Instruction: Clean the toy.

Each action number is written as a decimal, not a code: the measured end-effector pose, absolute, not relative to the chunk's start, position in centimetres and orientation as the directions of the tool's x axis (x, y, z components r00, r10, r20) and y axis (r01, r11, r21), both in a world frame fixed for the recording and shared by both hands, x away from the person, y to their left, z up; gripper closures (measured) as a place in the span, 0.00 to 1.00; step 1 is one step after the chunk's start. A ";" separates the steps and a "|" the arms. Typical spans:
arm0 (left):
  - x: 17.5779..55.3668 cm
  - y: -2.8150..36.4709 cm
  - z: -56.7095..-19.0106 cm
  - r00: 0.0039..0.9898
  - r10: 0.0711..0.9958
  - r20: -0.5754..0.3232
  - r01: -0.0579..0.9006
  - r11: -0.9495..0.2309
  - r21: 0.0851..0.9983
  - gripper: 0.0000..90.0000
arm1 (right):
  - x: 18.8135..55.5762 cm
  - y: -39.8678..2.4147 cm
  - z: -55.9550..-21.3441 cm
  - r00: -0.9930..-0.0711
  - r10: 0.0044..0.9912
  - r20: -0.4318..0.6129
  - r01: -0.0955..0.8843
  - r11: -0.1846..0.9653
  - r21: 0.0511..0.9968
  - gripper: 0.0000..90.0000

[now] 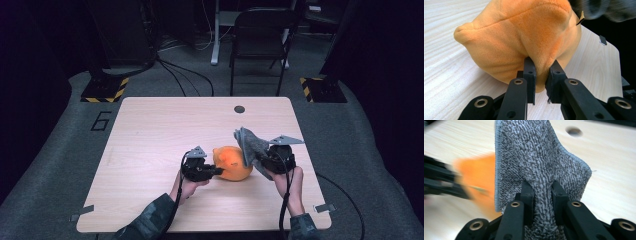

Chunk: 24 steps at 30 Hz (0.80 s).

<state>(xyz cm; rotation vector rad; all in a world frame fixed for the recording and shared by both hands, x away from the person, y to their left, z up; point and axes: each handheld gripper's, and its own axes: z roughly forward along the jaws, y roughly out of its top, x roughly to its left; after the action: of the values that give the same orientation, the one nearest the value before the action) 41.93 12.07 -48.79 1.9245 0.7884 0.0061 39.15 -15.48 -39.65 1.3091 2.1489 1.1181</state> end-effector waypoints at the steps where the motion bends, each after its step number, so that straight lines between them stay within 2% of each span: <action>1: 41.9 12.1 -48.8 0.787 0.525 -0.324 0.517 -0.275 0.810 0.89 | 38.8 -14.7 -39.2 -0.521 0.850 0.081 0.542 0.257 0.800 0.85; 7: 41.9 12.0 -48.8 0.790 0.525 -0.318 0.511 -0.275 0.815 0.89 | 37.8 -11.0 -39.3 -0.595 0.802 0.047 0.504 0.327 0.800 0.84; 11: 42.0 12.1 -48.9 0.790 0.525 -0.317 0.512 -0.281 0.812 0.89 | 38.3 -9.5 -41.3 -0.612 0.790 -0.031 0.502 0.419 0.757 0.84; 16: 42.0 12.1 -48.9 0.795 0.517 -0.317 0.510 -0.287 0.811 0.88 | 38.4 -9.8 -41.5 -0.594 0.802 -0.065 0.504 0.434 0.747 0.84; 24: 42.0 12.1 -49.0 0.794 0.513 -0.328 0.515 -0.279 0.811 0.88 | 39.4 -12.1 -42.4 -0.543 0.837 -0.058 0.557 0.411 0.722 0.84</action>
<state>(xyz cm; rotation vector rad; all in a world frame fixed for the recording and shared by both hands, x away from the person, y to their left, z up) 42.03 12.05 -49.00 1.9279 0.7744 -0.0027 39.37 -12.13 -42.39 1.1914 2.2594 0.9244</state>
